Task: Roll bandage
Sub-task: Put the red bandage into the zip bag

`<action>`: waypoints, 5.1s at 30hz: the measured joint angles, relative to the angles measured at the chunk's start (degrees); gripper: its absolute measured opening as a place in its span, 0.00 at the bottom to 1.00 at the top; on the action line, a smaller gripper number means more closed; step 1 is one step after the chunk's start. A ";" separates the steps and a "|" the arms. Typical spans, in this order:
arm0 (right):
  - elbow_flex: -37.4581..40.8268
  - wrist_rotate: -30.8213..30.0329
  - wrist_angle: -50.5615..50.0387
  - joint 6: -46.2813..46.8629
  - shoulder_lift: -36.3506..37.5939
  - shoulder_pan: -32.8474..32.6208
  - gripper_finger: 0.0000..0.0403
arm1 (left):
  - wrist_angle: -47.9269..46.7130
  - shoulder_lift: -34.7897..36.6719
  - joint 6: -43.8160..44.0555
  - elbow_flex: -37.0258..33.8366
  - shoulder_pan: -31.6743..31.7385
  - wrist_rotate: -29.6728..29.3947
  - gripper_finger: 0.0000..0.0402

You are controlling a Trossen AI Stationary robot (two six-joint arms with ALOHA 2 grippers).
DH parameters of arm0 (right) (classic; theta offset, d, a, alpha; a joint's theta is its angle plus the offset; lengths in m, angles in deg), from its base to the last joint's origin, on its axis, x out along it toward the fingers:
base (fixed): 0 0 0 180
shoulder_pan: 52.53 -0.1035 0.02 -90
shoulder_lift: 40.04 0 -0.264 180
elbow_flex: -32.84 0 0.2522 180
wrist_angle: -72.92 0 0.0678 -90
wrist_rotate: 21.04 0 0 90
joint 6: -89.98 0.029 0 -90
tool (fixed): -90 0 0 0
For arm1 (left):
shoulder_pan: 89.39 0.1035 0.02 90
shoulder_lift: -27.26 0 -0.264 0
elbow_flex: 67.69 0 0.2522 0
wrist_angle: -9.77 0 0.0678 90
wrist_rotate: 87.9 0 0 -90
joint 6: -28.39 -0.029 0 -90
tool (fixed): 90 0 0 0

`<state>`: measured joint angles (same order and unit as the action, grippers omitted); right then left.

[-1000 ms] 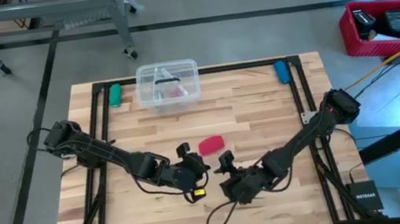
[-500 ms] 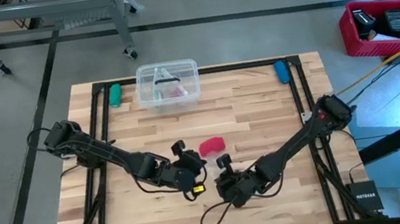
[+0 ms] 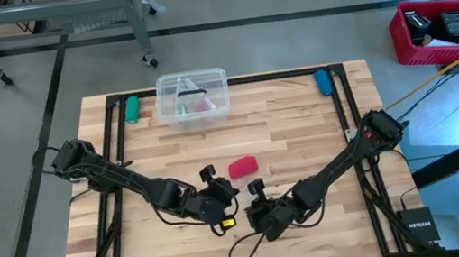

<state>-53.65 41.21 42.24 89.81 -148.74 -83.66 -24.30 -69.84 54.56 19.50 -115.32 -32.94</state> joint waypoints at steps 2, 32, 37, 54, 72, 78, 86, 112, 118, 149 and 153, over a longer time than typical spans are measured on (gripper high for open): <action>0.00 -0.04 0.05 0.02 0.00 0.02 0.01 | -0.13 0.00 -1.02 0.00 0.07 1.61 0.00; 0.04 -0.06 0.60 1.43 0.02 0.04 0.01 | 0.48 1.30 -5.34 0.07 -3.43 2.27 0.35; 0.04 -0.07 0.58 1.43 0.02 0.04 0.01 | 2.44 -1.22 -6.40 0.07 -4.22 1.30 0.35; 0.04 -0.07 0.56 1.43 0.07 0.04 0.01 | 4.76 -5.42 -3.54 0.07 -3.48 1.08 0.35; 0.04 0.37 0.43 1.43 0.07 0.04 0.01 | 1.44 -6.80 -0.11 0.07 -2.30 2.02 0.34; 0.04 0.37 0.55 1.70 0.07 0.04 0.01 | -1.75 -6.70 0.68 0.04 -1.33 1.03 0.34; 0.04 0.39 0.56 2.37 0.09 0.04 0.01 | -1.74 -6.54 0.50 0.04 -0.68 0.54 0.34; 0.04 5.57 6.39 1.36 0.09 0.02 0.01 | -3.59 -7.28 2.36 0.52 -0.45 -5.95 0.01; 0.04 7.84 10.26 5.82 0.09 0.04 0.01 | -1.23 -7.28 0.37 1.55 -5.05 -17.09 0.00; 0.07 19.06 21.41 4.16 -4.66 5.98 0.22 | 6.73 -7.76 -9.69 -7.27 -11.08 -22.15 0.00; -1.95 19.91 15.81 0.32 -3.16 7.49 0.44 | 4.59 -7.30 -10.25 -7.43 -10.10 -22.20 0.00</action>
<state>-55.60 61.12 58.05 90.13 -151.91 -76.17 -19.71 -77.14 44.32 12.07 -125.42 -55.13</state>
